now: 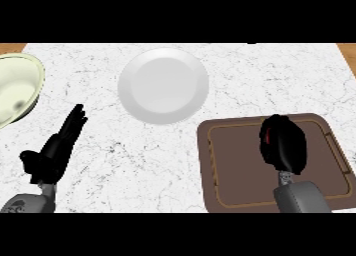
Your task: Pick the pear from the tray and place it in the plate
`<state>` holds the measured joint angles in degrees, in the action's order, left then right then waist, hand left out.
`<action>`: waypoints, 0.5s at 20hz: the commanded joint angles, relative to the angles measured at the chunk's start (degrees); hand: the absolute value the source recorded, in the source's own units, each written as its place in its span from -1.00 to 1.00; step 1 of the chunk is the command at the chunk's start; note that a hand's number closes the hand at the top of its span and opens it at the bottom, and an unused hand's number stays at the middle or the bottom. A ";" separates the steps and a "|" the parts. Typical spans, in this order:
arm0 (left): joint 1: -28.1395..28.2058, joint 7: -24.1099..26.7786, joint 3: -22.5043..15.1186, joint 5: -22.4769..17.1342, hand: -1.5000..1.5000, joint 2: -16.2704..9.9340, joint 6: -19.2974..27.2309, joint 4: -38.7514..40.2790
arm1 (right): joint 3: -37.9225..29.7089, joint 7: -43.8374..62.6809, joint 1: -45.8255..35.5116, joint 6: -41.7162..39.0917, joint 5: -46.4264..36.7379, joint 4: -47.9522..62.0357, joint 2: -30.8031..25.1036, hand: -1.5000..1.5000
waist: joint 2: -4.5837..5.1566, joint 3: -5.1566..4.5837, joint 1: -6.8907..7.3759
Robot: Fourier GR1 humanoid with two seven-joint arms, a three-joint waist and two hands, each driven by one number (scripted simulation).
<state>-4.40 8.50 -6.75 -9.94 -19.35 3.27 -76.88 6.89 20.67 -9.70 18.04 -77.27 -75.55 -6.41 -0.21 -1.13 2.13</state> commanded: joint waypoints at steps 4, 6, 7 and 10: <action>0.83 0.76 -0.16 1.42 0.00 0.98 1.42 1.31 | -5.95 -20.64 -9.42 -19.95 24.30 0.15 -8.64 1.00 | 0.35 1.15 -1.51; -0.39 -1.73 1.52 0.44 0.00 -0.18 1.35 0.17 | -9.31 -24.72 -12.82 -23.58 27.44 0.18 -13.57 1.00 | 0.24 1.16 -1.75; 2.86 -0.03 2.12 0.26 0.00 -1.35 -0.13 -1.46 | -8.61 -23.64 -13.25 -23.60 26.76 0.13 -12.09 1.00 | 0.17 1.14 -1.56; 3.40 0.16 2.08 0.33 0.00 0.18 -1.26 -0.64 | -10.31 -26.75 -13.54 -22.20 28.41 -0.78 -12.49 1.00 | 0.19 1.14 -1.82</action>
<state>-3.12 8.84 -5.13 -9.38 -19.33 3.28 -76.12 -1.06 -1.03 -21.39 -2.52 -52.69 -76.27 -16.98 -0.01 -0.10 0.57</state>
